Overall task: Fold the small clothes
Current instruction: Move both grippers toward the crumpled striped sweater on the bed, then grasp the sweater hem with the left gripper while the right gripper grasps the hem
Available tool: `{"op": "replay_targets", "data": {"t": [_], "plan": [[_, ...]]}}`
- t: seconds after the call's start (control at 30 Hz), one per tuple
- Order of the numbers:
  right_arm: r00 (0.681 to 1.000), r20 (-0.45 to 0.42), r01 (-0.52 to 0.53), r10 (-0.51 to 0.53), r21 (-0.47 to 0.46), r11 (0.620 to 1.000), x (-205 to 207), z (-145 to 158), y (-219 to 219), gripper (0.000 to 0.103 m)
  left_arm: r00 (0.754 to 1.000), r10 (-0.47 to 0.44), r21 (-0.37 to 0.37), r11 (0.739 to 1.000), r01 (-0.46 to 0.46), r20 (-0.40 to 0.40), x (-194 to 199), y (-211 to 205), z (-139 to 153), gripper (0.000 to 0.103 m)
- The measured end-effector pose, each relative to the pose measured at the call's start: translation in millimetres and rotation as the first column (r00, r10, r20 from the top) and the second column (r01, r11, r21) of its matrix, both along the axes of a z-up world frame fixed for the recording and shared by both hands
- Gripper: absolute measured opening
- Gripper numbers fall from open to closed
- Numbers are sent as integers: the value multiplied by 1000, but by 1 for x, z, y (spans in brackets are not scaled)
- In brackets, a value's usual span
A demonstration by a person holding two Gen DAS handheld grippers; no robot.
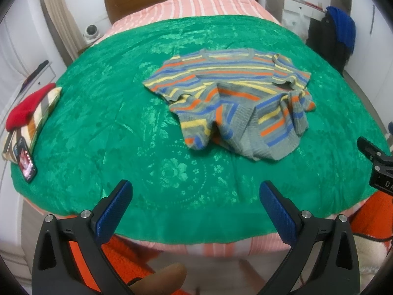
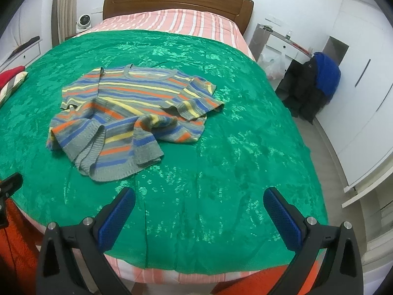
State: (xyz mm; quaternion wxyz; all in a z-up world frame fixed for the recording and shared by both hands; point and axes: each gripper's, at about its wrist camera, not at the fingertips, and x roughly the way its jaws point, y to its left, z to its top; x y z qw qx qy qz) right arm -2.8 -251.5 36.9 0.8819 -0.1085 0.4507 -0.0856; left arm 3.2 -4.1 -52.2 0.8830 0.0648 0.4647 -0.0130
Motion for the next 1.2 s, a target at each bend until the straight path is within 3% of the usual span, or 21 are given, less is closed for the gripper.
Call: {"op": "replay_targets", "data": {"t": [0.33,0.47,0.53,0.6,0.67,0.73,0.8,0.83,0.9,0.93,0.97,1.0,1.03,1.13,1.2], "plan": [[1000,-8,12,-12,14,1000,0,-1,-5,103,1000,10,-11,1000,-10,-10,2,3,-5,103],[999,43,-3,-4,157,988,0,4,-16,103,998,39,-105,993,-44,-56,14,24,-17,103],[995,101,-34,8,255,966,1,7,-25,103,997,52,-157,986,-60,-58,23,37,-23,102],[986,163,-100,40,375,922,5,3,-36,103,997,37,-230,972,-53,-72,35,47,-31,102],[981,153,-179,120,472,863,23,-18,-41,103,994,-9,-303,953,-24,-106,54,46,-42,102],[978,78,-208,194,466,860,46,-44,-35,103,992,-70,-318,947,35,-101,74,33,-49,101],[953,54,-293,298,421,858,68,-64,-21,103,990,-133,-253,961,115,-54,94,11,-55,96],[941,67,-334,333,359,872,82,-73,-13,103,987,-157,-220,965,145,-40,101,2,-58,85],[923,53,-376,380,319,870,100,-85,-4,101,976,-212,-150,968,203,-45,118,-17,-71,55],[909,21,-399,417,341,851,111,-93,0,86,973,-221,-129,969,213,-58,124,-19,-77,20],[898,-20,-397,439,393,829,121,-100,1,70,973,-221,-113,971,212,-71,128,-20,-81,7],[889,-62,-380,454,452,807,129,-106,2,35,973,-221,-132,969,210,-73,128,-18,-82,7],[887,-84,-367,454,471,802,131,-108,0,16,973,-220,-175,963,206,-66,125,-10,-77,6],[886,-48,-382,461,489,784,115,-82,-9,9,973,-226,-252,945,211,-35,97,24,-49,6],[885,-27,-369,464,567,736,92,-58,-25,9,972,-234,-287,933,217,-26,71,52,-31,5]]}}
